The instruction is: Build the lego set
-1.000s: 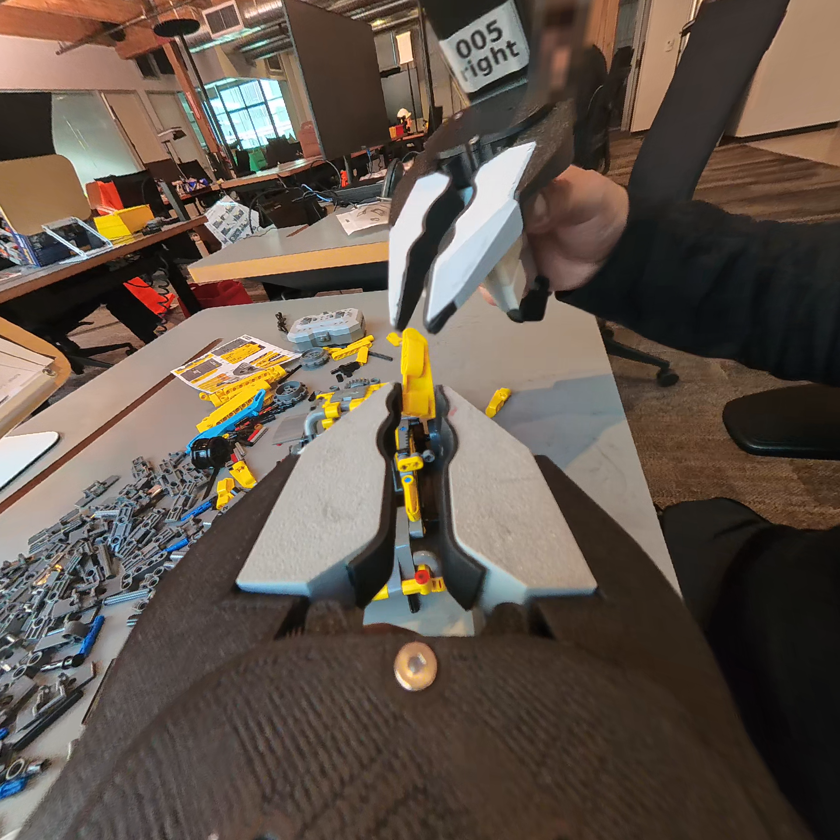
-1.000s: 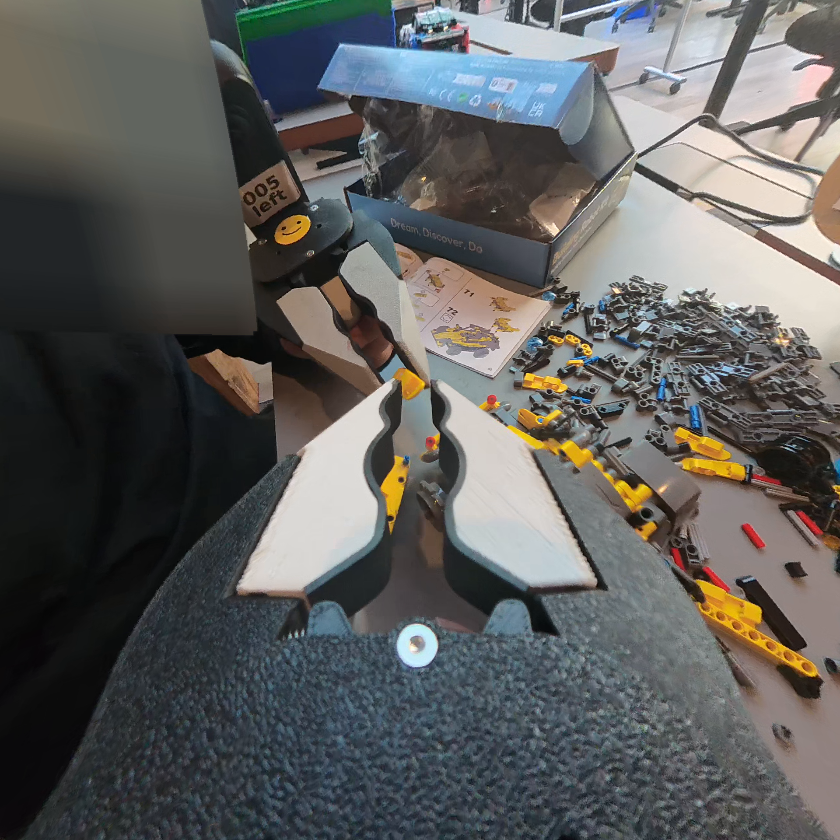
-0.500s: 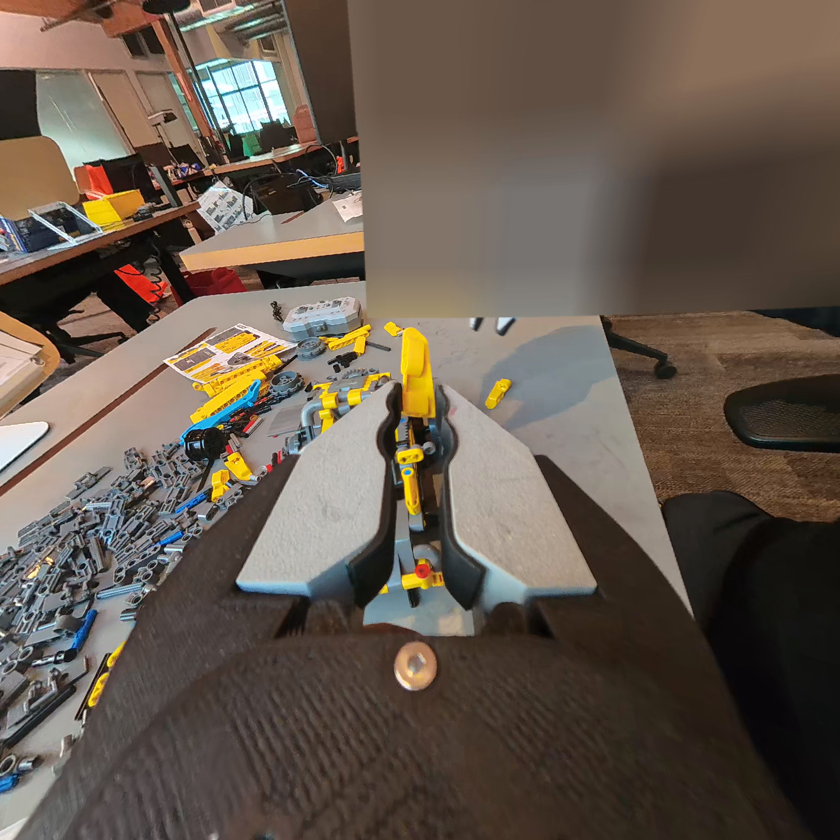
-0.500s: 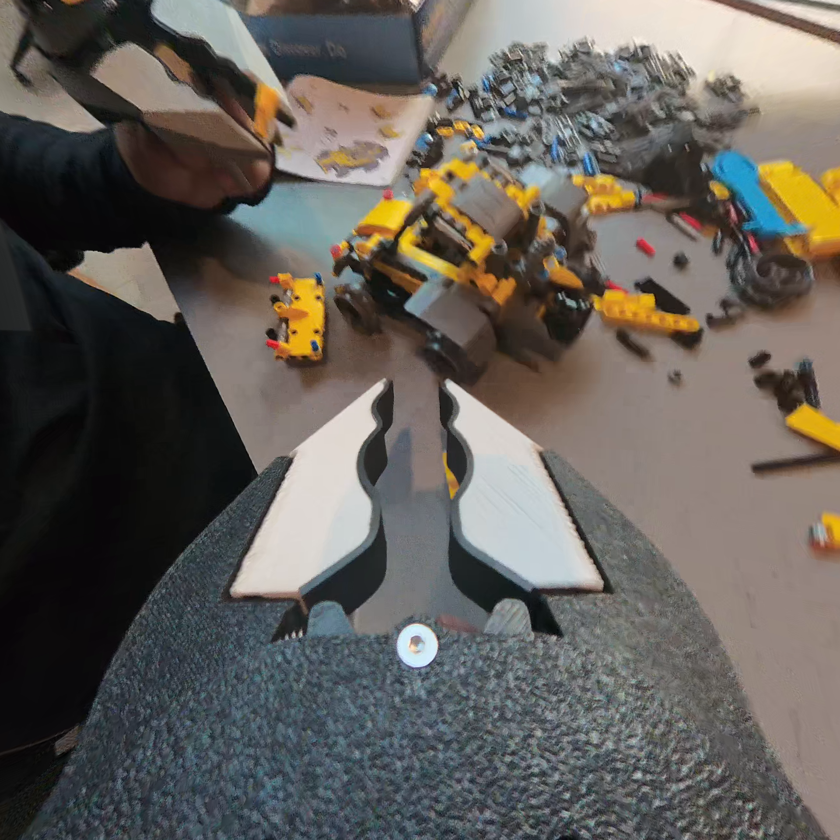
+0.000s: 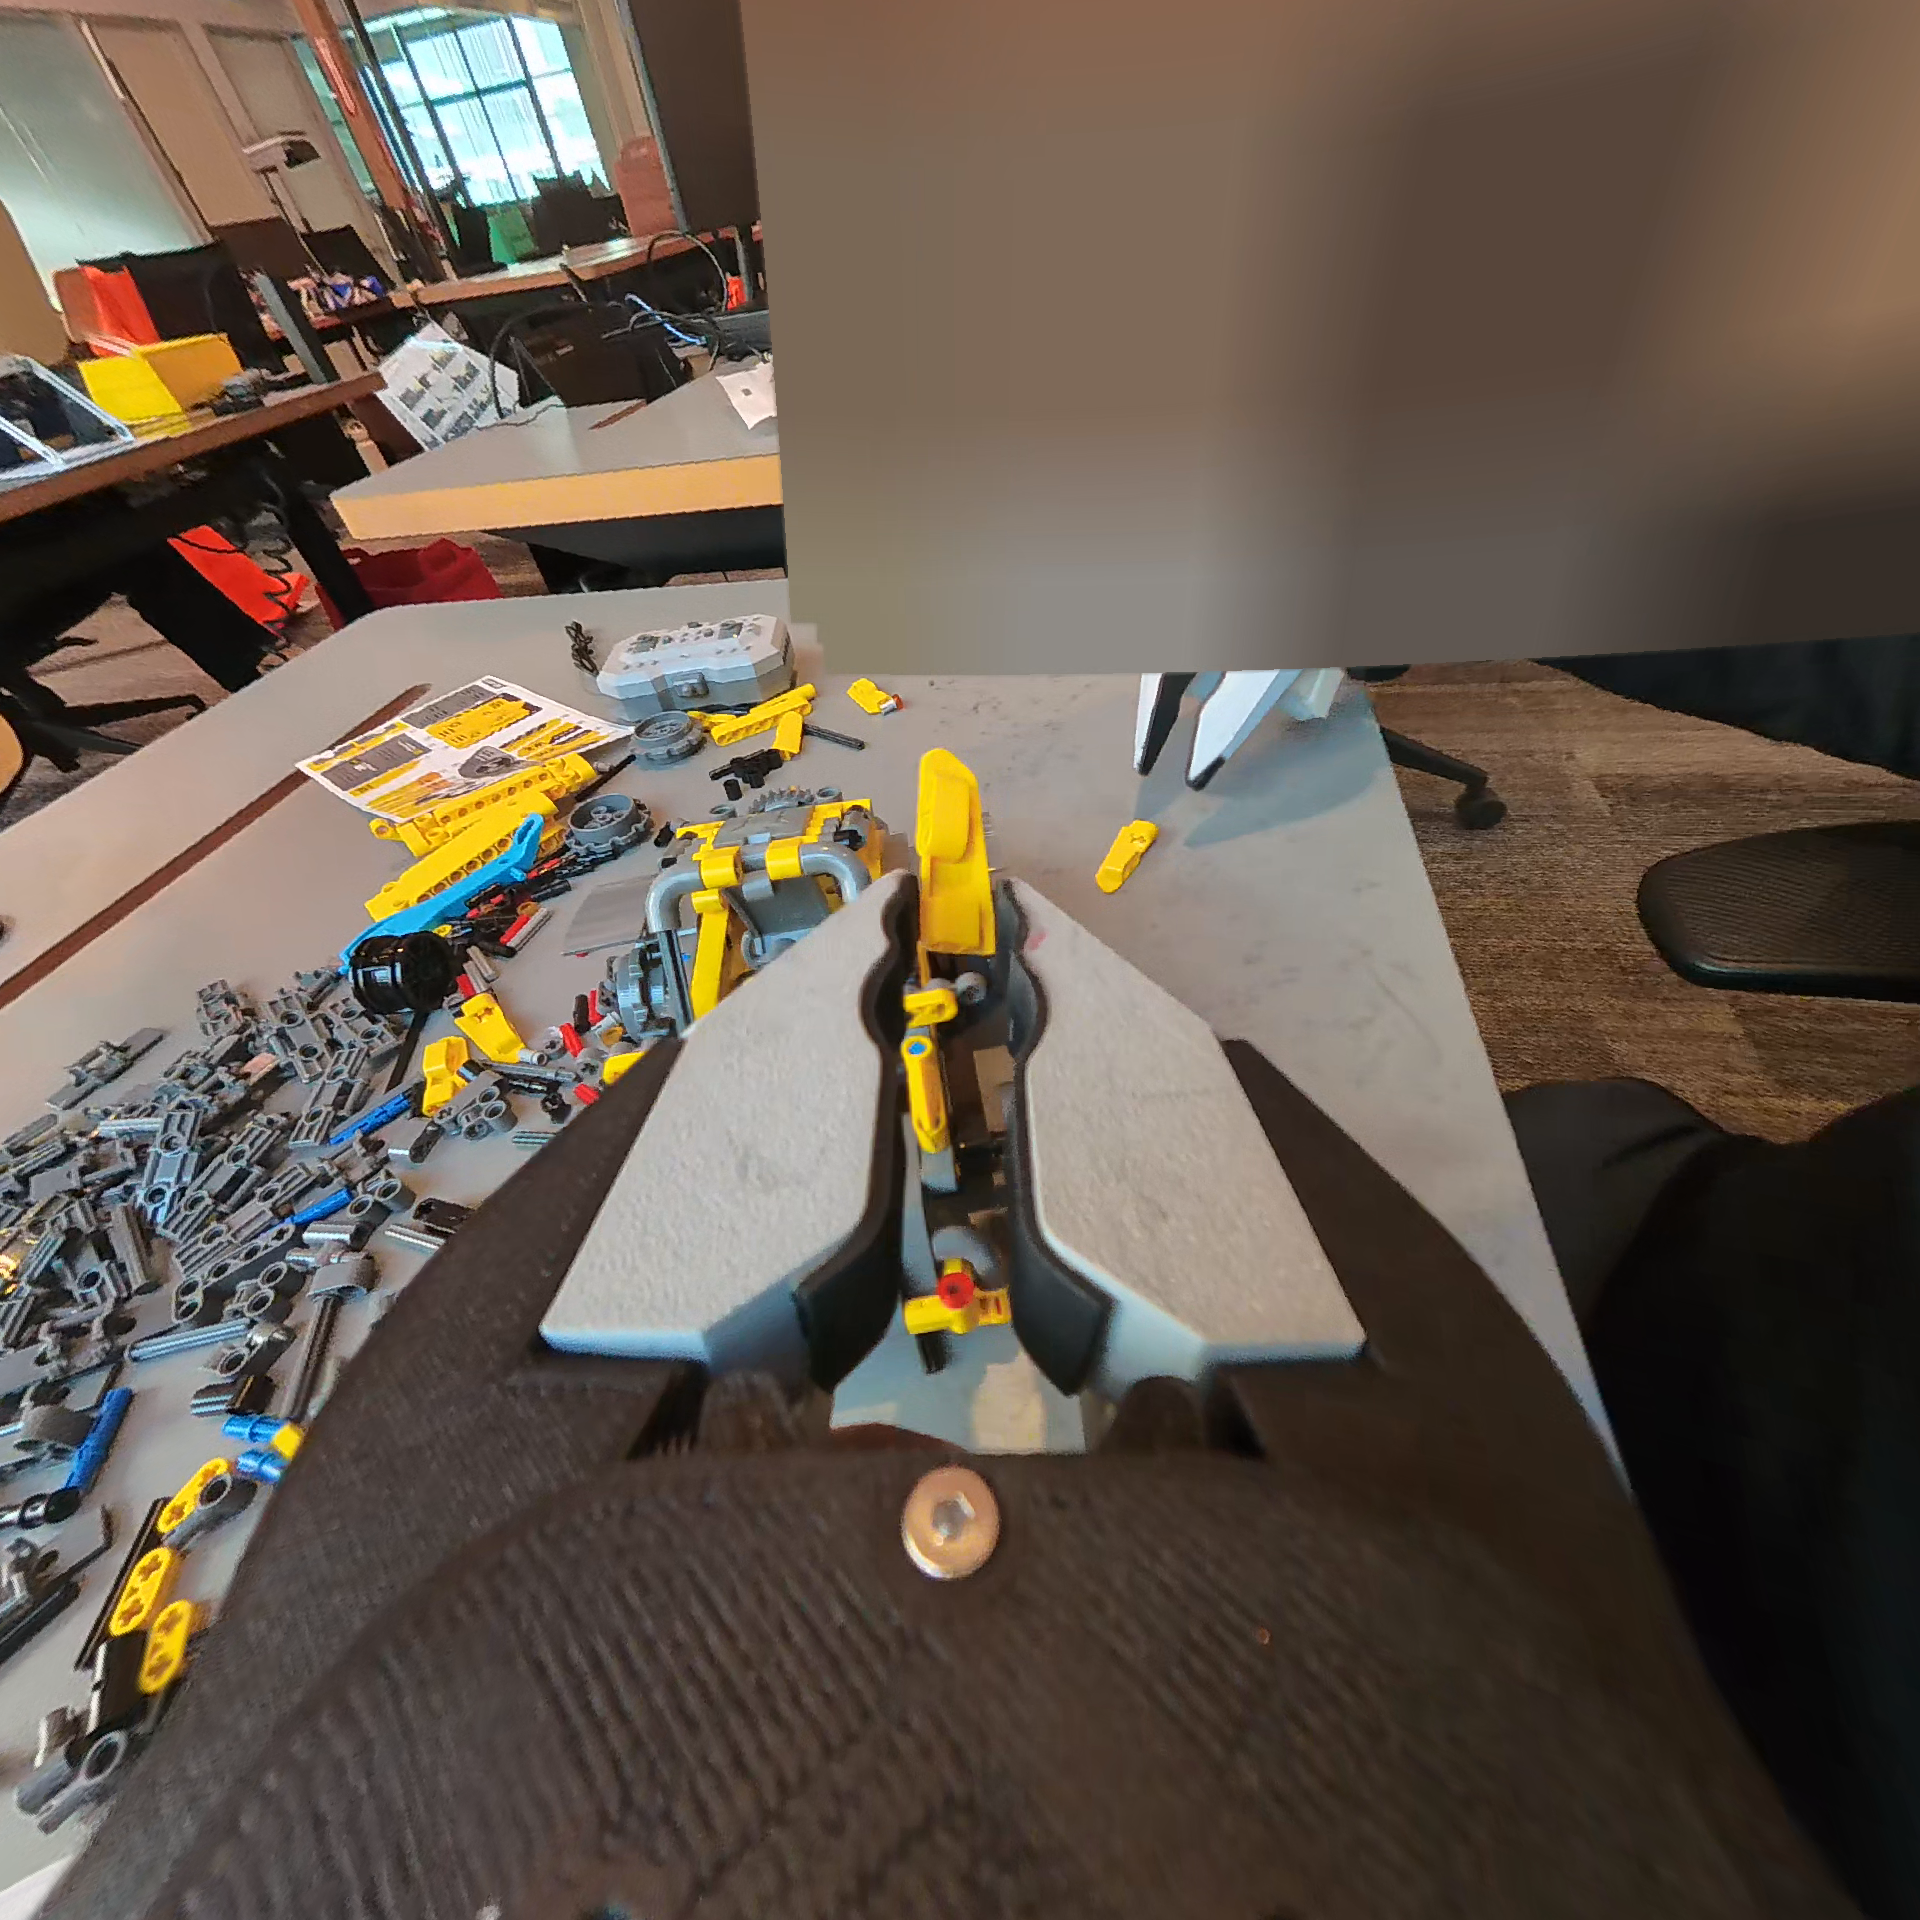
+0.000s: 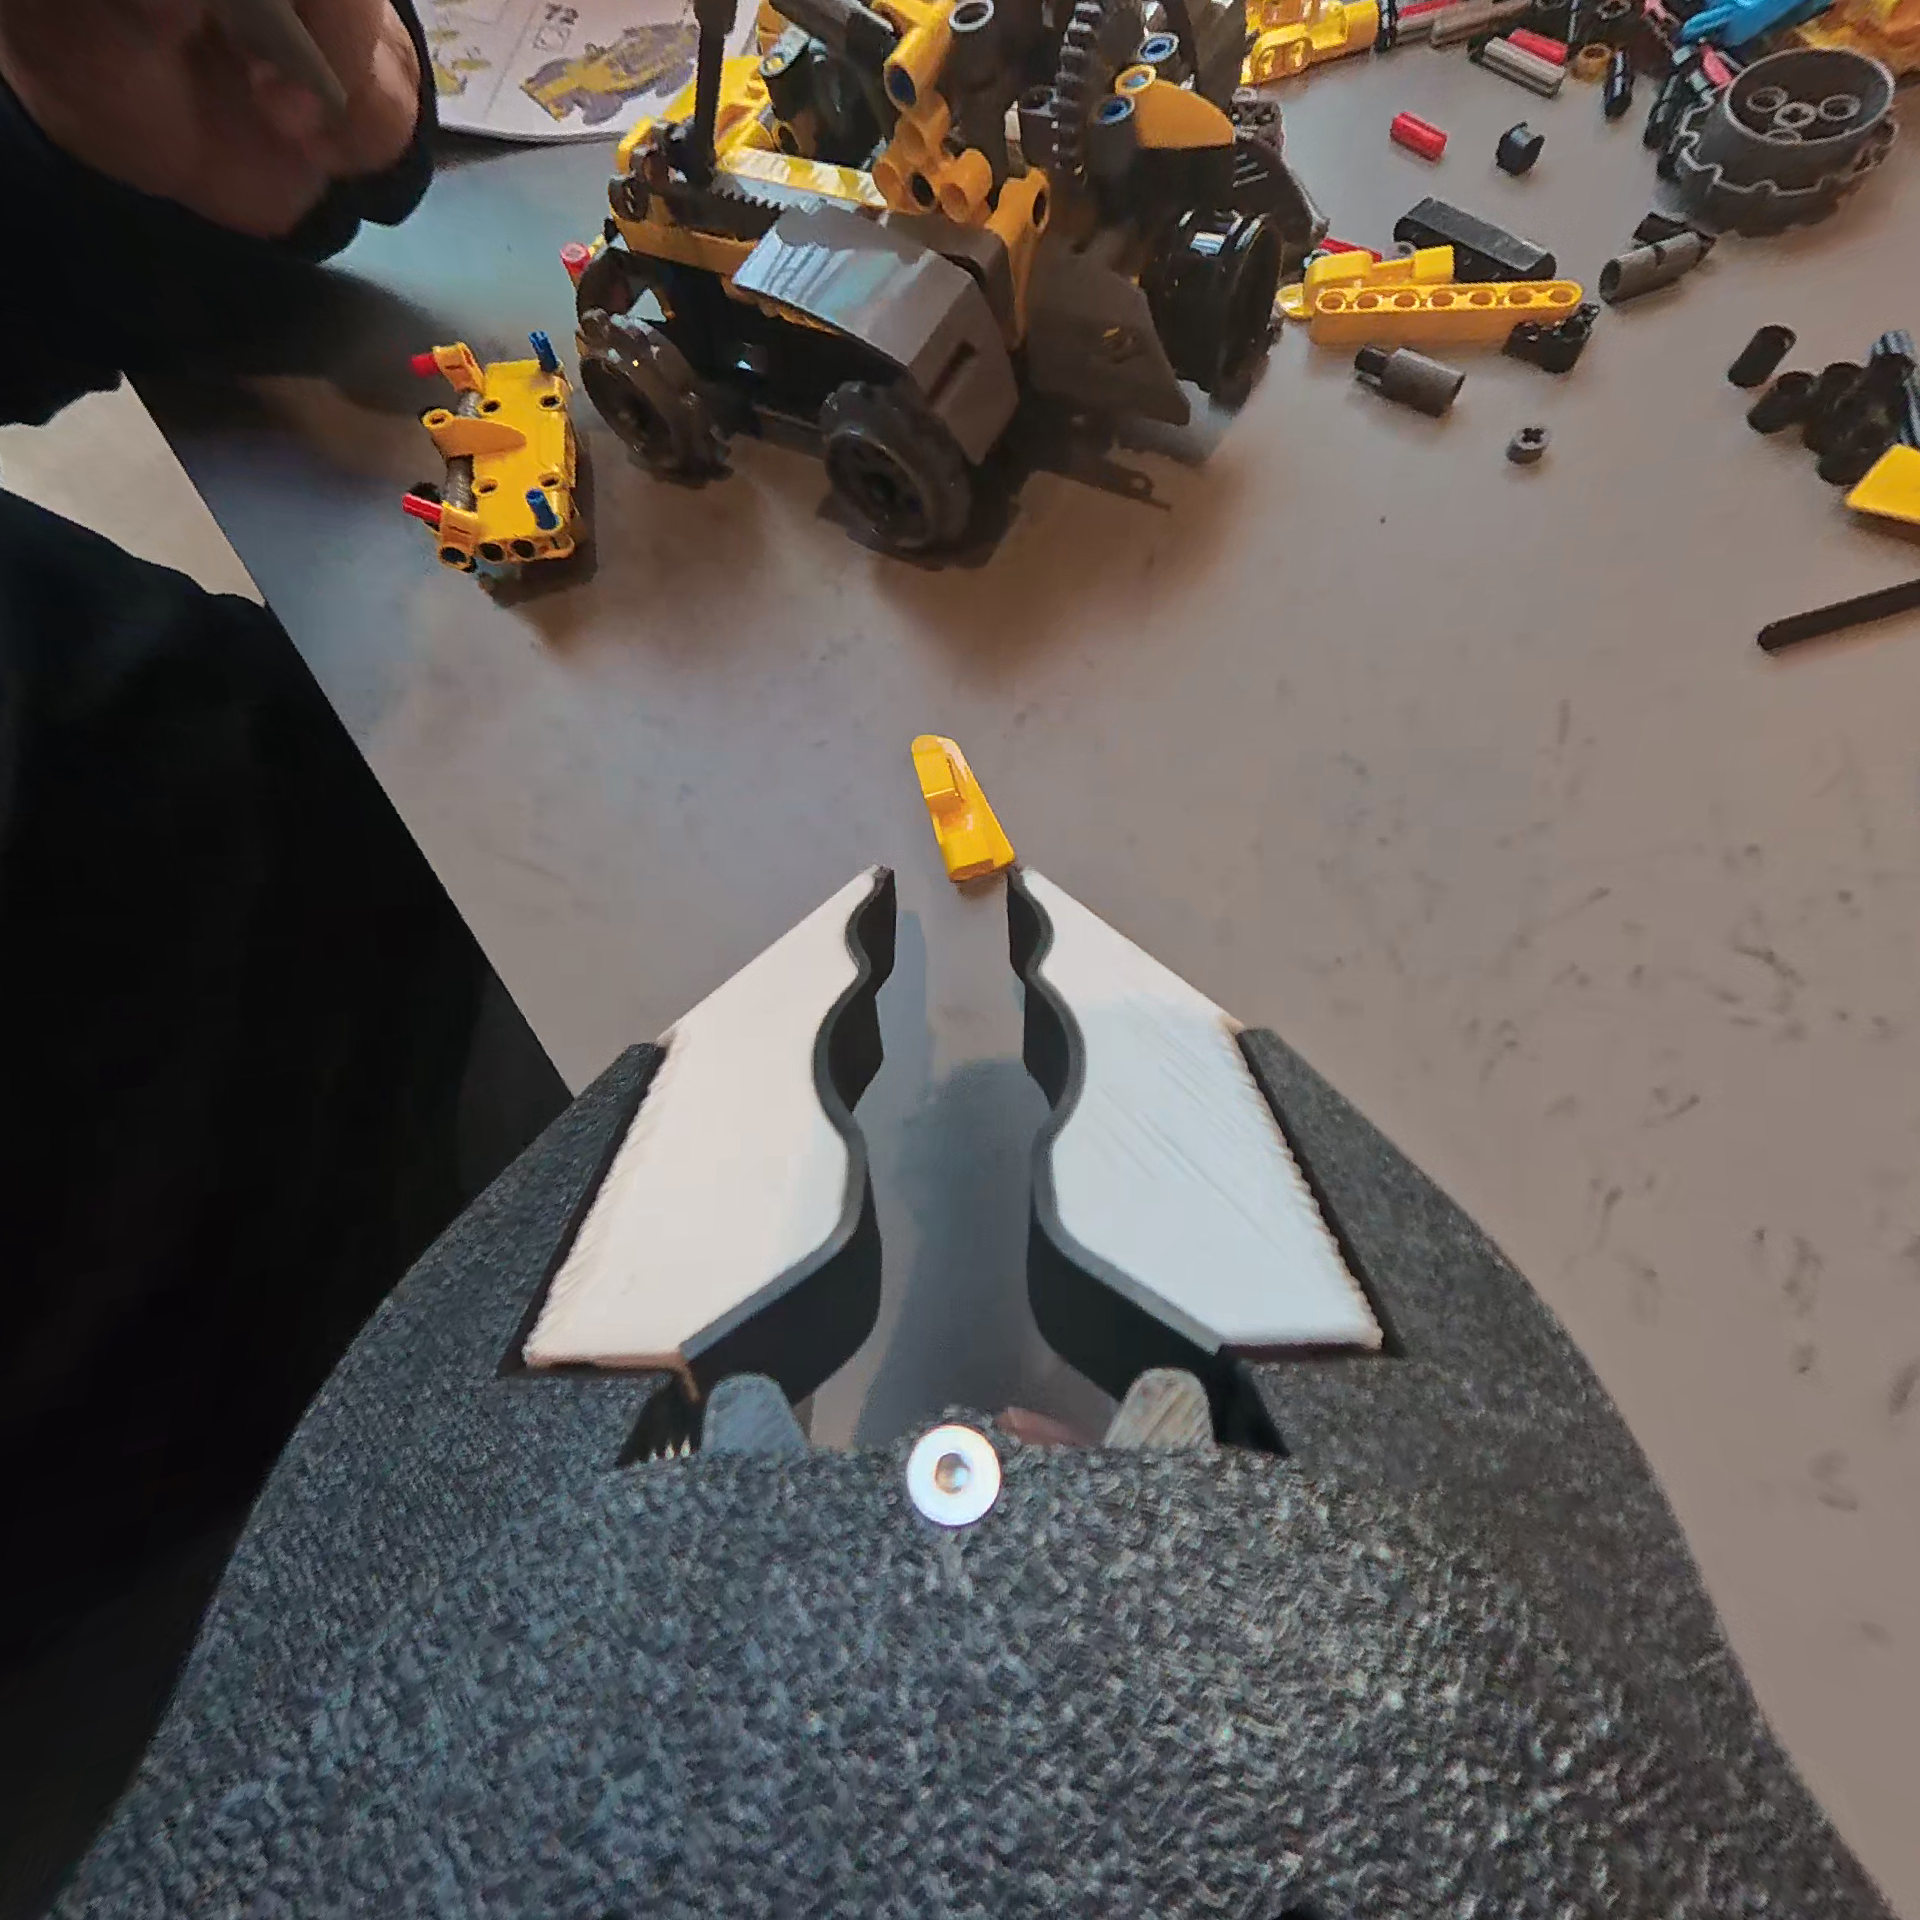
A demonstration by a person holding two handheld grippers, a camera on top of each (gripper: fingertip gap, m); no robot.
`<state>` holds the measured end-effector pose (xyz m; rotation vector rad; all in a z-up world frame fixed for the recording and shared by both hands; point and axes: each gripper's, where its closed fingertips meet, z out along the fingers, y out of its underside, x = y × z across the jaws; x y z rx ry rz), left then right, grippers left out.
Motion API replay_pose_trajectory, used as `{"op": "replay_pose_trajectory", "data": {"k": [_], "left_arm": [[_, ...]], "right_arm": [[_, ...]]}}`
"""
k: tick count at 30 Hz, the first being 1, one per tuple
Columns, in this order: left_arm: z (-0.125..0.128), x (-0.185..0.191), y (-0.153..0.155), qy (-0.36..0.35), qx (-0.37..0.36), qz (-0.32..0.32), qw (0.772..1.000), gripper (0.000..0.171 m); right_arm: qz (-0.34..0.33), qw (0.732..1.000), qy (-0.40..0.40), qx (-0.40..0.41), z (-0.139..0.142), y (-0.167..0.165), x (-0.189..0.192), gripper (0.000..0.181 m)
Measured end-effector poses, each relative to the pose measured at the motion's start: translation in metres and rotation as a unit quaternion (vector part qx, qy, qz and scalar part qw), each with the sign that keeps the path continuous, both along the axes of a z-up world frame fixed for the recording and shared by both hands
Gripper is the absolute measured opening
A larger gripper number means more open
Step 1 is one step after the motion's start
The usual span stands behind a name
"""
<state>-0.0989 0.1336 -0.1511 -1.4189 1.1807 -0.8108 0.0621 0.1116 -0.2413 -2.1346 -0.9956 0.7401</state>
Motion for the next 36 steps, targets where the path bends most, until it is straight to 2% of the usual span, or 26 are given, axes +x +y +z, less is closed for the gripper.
{"op": "replay_pose_trajectory", "data": {"k": [10, 18, 21, 27, 33, 36], "left_arm": [[-0.01, 0.001, 0.002, 0.025, 0.01, 0.005, 1.0, 0.011], [-0.022, 0.004, -0.001, 0.08, 0.051, 0.013, 0.995, 0.011], [-0.026, 0.006, -0.005, 0.093, 0.044, 0.01, 0.995, 0.011], [-0.027, 0.008, -0.009, 0.084, 0.003, -0.002, 0.996, 0.011], [-0.028, 0.009, -0.01, 0.08, -0.004, -0.008, 0.997, 0.011], [-0.036, 0.012, -0.01, 0.095, -0.008, -0.01, 0.995, 0.01]], "right_arm": [[0.019, 1.0, -0.024, 0.002, -0.012, 0.008, -0.009, 0.022], [0.023, 0.999, -0.029, 0.007, -0.005, 0.011, -0.016, 0.022], [0.022, 0.999, -0.032, 0.004, -0.004, 0.011, -0.017, 0.022], [0.035, 0.999, -0.016, 0.017, 0.011, 0.006, -0.032, 0.022], [0.06, 0.994, 0.084, 0.03, 0.048, 0.0, -0.068, 0.022], [0.077, 0.99, 0.108, 0.042, 0.054, -0.004, -0.081, 0.022]]}}
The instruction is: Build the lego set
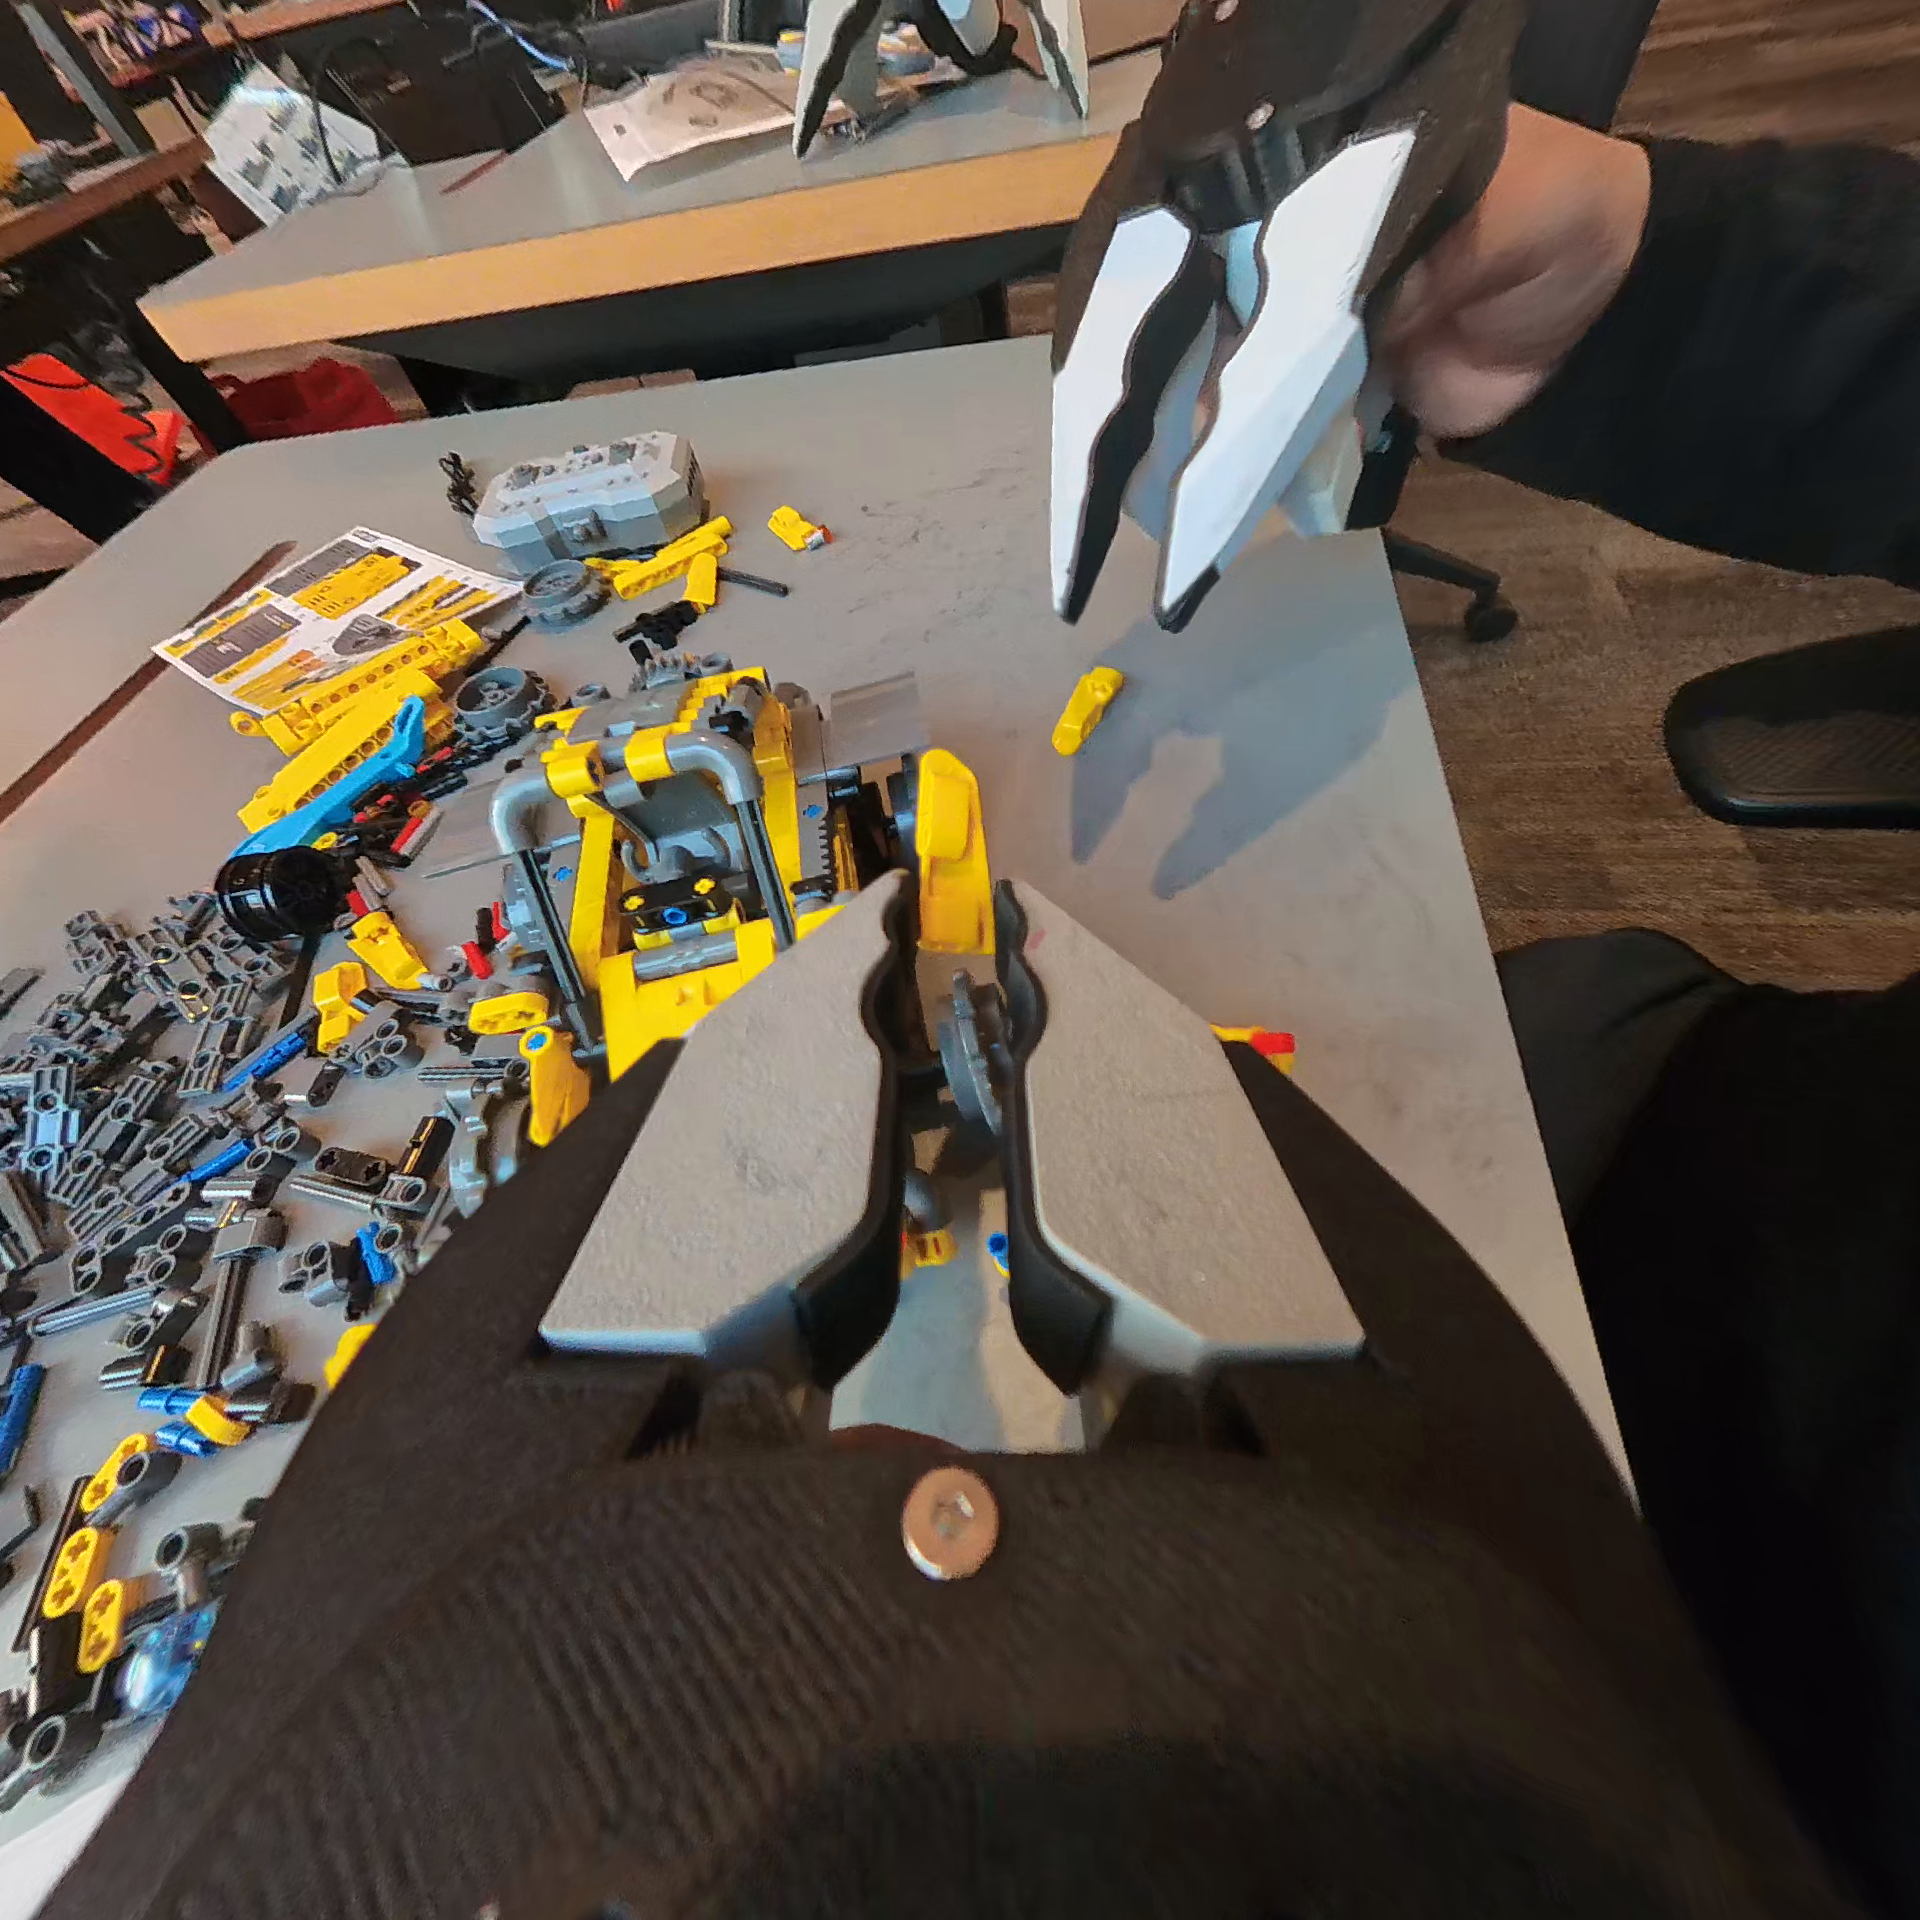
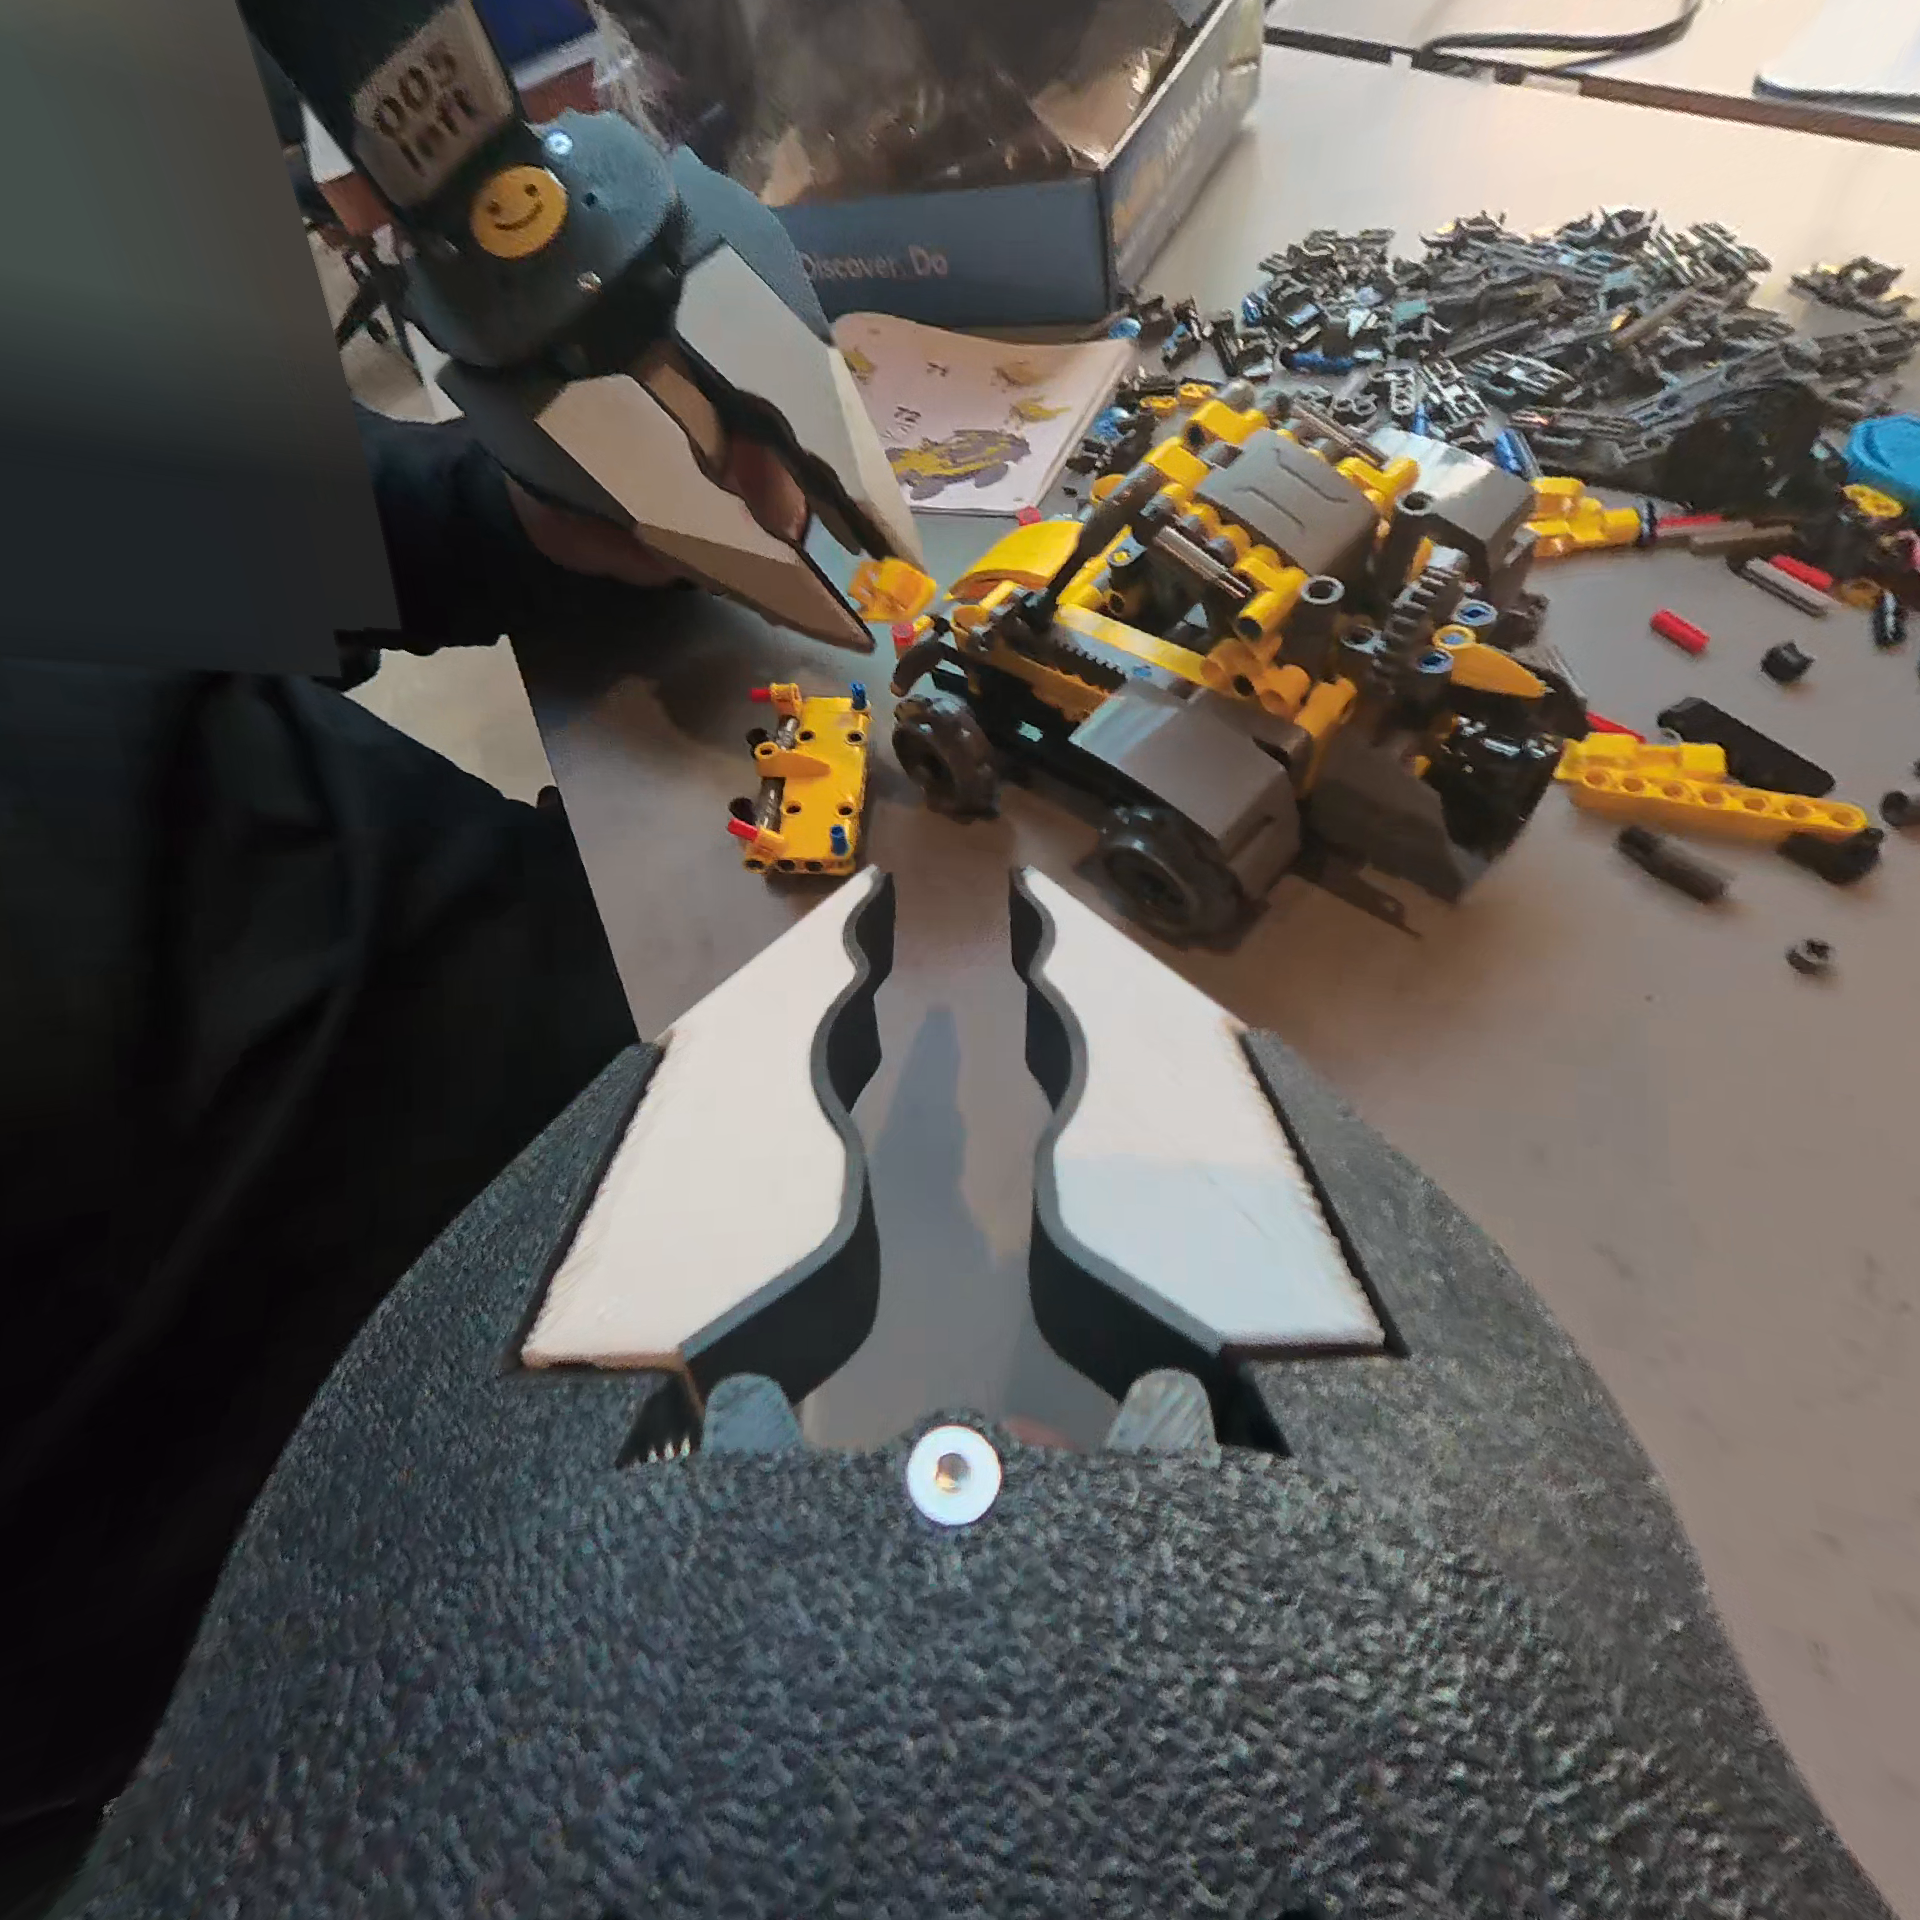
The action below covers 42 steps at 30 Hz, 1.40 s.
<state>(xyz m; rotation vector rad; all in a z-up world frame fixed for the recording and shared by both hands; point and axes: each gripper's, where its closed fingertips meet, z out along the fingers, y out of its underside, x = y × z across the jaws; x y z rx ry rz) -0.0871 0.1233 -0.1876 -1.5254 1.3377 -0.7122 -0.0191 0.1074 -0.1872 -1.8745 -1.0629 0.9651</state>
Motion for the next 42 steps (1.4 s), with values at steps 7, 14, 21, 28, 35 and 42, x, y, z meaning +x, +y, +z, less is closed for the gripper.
{"op": "replay_pose_trajectory", "data": {"k": [7, 14, 21, 28, 35, 42], "left_arm": [[0.005, 0.001, -0.005, -0.001, 0.018, -0.007, 1.0, 0.011], [0.011, 0.0, -0.007, -0.008, 0.032, -0.01, 0.999, 0.011], [0.017, 0.001, -0.012, -0.015, 0.046, -0.016, 0.999, 0.01], [0.018, -0.004, -0.004, -0.013, 0.054, 0.001, 0.998, 0.011], [0.02, 0.001, -0.01, -0.021, 0.053, -0.005, 0.998, 0.01], [0.018, 0.002, -0.008, -0.023, 0.05, -0.002, 0.999, 0.01]], "right_arm": [[0.033, 0.999, 0.038, -0.001, 0.017, -0.001, -0.035, 0.025], [0.039, 0.997, 0.063, -0.011, 0.031, 0.008, -0.063, 0.03], [0.03, 0.995, 0.083, -0.036, 0.035, 0.009, -0.069, 0.03], [-0.007, 0.995, 0.086, -0.05, 0.034, 0.017, -0.058, 0.027], [-0.001, 0.988, 0.12, -0.1, 0.027, 0.006, -0.067, 0.027], [-0.008, 0.976, 0.17, -0.137, 0.026, 0.01, -0.07, 0.009]]}}
